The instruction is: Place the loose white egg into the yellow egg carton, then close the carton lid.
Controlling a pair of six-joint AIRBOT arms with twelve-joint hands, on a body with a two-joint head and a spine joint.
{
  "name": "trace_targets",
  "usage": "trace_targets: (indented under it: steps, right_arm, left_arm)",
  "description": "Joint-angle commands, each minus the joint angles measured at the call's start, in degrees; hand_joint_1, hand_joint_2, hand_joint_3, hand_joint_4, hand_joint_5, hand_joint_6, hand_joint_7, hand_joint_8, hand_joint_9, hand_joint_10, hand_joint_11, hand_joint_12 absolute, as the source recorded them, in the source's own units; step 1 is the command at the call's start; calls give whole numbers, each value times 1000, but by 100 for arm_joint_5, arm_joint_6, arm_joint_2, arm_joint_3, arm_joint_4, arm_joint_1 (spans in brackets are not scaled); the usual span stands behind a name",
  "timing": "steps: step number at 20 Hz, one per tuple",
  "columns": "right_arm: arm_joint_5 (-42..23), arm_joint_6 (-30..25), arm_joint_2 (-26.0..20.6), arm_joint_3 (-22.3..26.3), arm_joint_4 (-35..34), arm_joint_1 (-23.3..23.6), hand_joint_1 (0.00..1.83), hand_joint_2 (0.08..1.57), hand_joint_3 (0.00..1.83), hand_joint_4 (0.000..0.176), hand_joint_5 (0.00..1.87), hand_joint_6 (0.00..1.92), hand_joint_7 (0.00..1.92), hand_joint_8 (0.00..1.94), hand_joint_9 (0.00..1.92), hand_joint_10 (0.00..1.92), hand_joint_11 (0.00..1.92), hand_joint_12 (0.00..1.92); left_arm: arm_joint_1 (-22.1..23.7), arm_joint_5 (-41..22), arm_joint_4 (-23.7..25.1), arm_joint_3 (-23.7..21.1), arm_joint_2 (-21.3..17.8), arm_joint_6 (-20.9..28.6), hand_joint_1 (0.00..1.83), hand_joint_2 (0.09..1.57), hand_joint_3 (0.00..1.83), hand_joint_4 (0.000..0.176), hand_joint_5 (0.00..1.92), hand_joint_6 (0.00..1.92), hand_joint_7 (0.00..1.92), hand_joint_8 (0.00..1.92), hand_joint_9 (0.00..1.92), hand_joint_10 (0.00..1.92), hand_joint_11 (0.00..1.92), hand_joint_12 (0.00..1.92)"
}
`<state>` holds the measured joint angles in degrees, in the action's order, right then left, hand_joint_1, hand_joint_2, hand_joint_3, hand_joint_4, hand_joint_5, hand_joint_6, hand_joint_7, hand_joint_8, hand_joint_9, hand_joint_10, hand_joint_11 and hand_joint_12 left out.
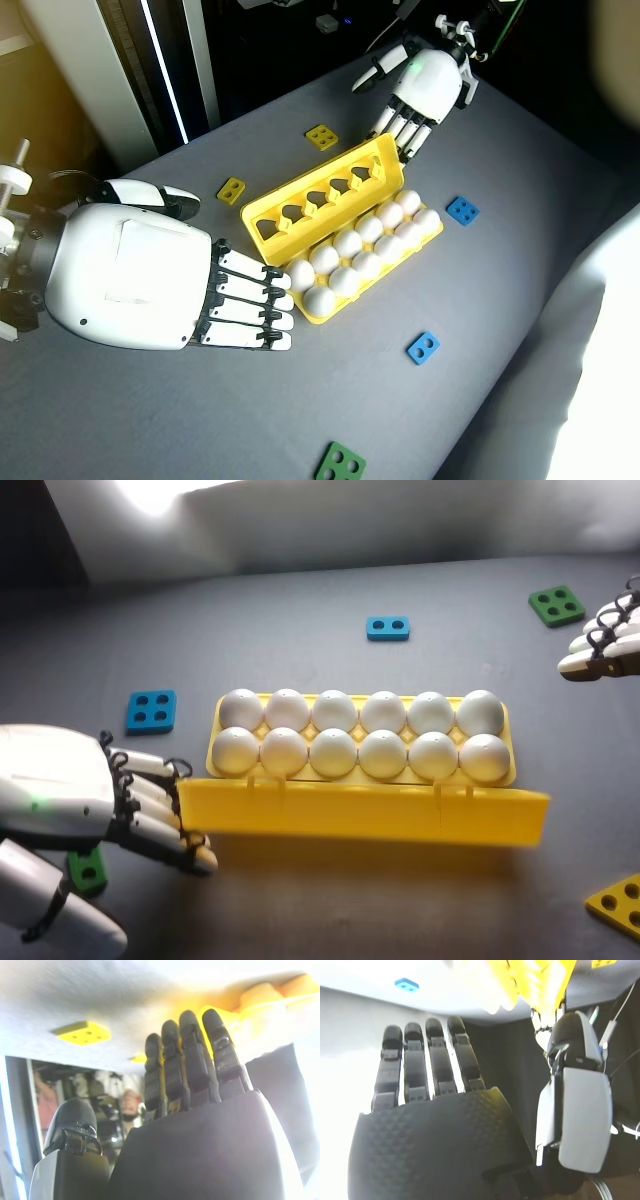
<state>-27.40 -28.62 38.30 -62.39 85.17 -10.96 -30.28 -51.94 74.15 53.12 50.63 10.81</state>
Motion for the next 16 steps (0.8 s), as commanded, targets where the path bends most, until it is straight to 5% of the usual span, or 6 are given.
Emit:
trace_targets:
  steps: [1,5,10,16]
  right_arm:
    - [-93,-37,-84,-8,-256,43,188,990,0,0,169,3,114,3,80,3,0,193]
    - [-94,-37,-85,-3,-246,32,126,995,1,0,146,0,102,0,74,0,0,210]
    - [-94,-37,-85,0,-245,25,191,989,0,0,160,0,100,0,64,0,0,220]
    - [-99,-37,-86,3,-245,24,157,991,0,0,149,0,112,2,80,2,0,208]
  left_arm:
    - [86,-437,-549,37,-19,38,0,1216,0,0,328,2,342,1,265,1,0,512]
    - [197,-437,-638,99,-13,106,0,1220,0,0,314,1,333,0,264,2,0,557]
    - [398,-394,-989,273,17,124,0,1210,0,0,253,0,241,1,165,0,0,325]
    - [470,-238,-991,302,33,64,0,1206,0,0,255,8,233,5,158,6,0,309]
